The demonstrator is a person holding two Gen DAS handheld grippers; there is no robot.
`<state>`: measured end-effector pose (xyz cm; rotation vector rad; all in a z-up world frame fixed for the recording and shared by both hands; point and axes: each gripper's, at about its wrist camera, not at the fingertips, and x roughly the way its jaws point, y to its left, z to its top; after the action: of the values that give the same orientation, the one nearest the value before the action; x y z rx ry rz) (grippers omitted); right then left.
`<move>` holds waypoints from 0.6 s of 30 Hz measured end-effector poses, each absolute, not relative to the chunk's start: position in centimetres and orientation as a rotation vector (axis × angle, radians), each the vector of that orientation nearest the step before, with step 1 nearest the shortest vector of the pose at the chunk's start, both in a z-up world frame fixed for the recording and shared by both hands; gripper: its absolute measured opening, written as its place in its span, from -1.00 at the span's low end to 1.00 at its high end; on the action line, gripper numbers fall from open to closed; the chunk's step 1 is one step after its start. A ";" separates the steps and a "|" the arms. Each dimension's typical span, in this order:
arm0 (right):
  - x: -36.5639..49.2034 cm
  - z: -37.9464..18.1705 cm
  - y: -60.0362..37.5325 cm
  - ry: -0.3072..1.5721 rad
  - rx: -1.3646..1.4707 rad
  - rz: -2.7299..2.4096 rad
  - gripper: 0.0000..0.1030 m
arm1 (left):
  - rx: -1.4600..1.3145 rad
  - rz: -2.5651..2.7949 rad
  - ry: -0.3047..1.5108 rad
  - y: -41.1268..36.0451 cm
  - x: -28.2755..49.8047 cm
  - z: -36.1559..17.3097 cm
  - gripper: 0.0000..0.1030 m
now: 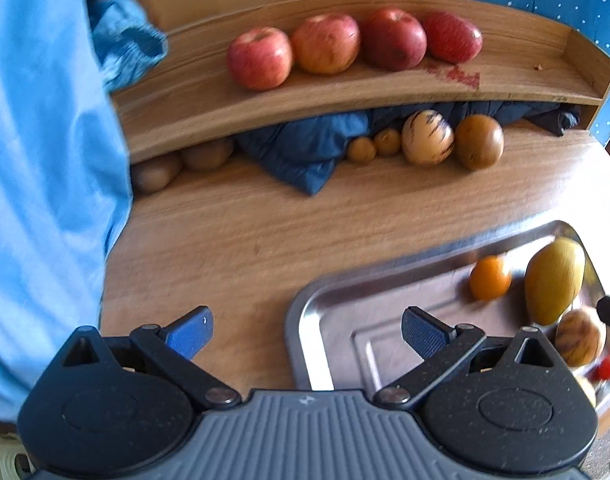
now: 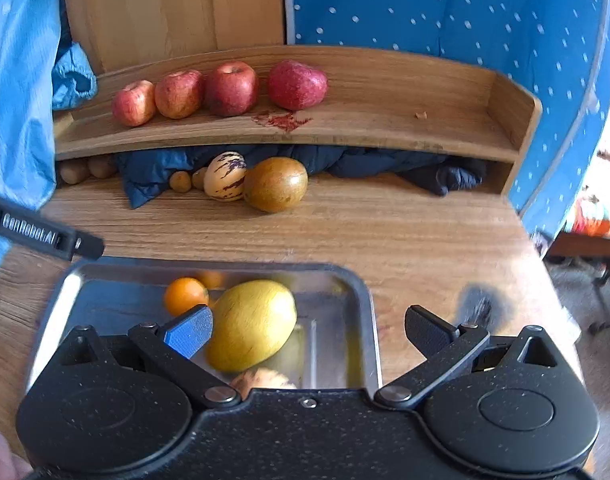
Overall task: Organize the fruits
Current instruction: 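Move both open tools back toward the fruits under the shelf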
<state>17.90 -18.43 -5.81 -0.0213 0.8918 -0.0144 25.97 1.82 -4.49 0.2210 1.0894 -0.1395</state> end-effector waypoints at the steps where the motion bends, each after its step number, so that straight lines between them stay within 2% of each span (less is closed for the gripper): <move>1: 18.2 -5.9 -18.4 0.888 -0.039 -0.013 0.98 | 0.219 -0.147 1.086 1.5 26.5 -4.5 0.99; 18: 26.5 -7.6 -17.9 0.933 -0.121 -0.014 0.98 | 0.220 -0.331 1.034 -4.8 35.2 -5.6 0.99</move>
<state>26.54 -17.92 -7.60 -0.1212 0.9332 -0.0136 35.23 -4.84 -5.61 0.2201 1.0339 -0.3312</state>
